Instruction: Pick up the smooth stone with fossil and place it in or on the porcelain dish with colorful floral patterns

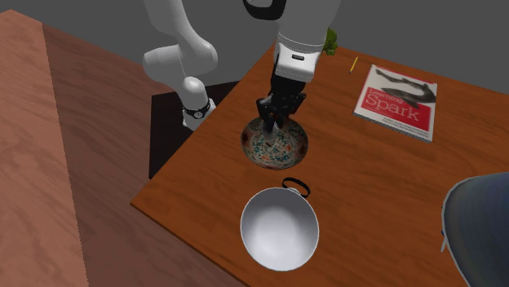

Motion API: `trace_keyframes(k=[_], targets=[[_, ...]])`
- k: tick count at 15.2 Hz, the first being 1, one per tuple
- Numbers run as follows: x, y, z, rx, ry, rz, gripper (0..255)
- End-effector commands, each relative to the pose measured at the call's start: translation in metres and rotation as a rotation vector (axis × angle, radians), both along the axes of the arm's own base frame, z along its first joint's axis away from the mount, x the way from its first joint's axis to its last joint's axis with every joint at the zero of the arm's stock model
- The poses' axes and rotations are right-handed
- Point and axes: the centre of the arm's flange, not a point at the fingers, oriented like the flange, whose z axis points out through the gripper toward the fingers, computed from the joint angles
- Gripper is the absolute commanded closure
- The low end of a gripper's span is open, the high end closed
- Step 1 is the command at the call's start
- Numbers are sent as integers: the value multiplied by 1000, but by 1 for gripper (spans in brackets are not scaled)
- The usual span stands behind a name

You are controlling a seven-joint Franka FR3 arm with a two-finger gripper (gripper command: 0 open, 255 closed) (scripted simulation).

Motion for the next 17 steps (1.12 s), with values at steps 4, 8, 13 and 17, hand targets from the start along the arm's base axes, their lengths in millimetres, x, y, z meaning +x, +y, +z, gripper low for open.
trace_keyframes(k=[4,8,13,17], targets=[[0,0,-27,0,-1,0,255],[0,0,-42,0,-1,0,255],[0,0,-42,0,-1,0,255],[0,0,-42,0,-1,0,0]])
